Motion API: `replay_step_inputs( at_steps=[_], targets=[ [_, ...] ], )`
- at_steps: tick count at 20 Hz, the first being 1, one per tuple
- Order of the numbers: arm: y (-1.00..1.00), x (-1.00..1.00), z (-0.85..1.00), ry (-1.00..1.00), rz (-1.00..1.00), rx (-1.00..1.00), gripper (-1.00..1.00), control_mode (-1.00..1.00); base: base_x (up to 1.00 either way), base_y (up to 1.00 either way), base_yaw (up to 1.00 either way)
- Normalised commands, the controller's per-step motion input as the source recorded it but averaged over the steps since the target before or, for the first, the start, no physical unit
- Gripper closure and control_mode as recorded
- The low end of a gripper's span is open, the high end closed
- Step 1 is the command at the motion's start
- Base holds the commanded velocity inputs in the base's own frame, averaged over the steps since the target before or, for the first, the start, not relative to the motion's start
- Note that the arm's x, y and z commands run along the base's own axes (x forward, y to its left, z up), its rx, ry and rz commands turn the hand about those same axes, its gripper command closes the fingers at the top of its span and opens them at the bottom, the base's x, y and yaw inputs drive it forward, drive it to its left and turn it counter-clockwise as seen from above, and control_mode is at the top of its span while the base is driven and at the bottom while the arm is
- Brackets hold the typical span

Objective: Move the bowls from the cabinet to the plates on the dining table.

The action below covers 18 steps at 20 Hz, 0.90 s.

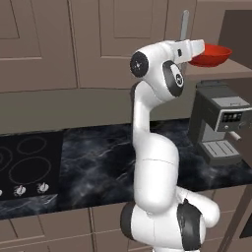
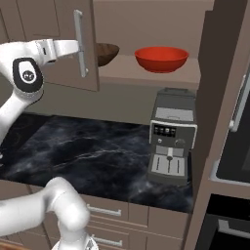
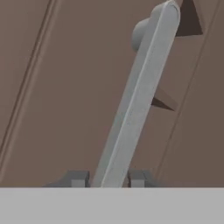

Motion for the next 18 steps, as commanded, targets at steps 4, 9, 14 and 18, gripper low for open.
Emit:
replay_step_inputs(
  at_steps=[4, 9, 14, 18],
  targets=[
    [-0.41, -0.41, 0.12, 0.19, -0.25, 0.19, -1.0, -1.0, 0.0, 0.0, 0.0],
    [-1.0, -0.25, 0.01, 0.02, -0.05, 0.1, -1.0, -1.0, 0.0, 0.0, 0.0],
    [-1.0, -0.67, 0.02, -0.04, 0.01, 0.1, -1.0, -1.0, 0.0, 0.0, 0.0],
    [-0.95, -0.71, 0.06, -0.03, 0.06, 0.11, -1.0, -1.0, 0.0, 0.0, 0.0]
  ],
)
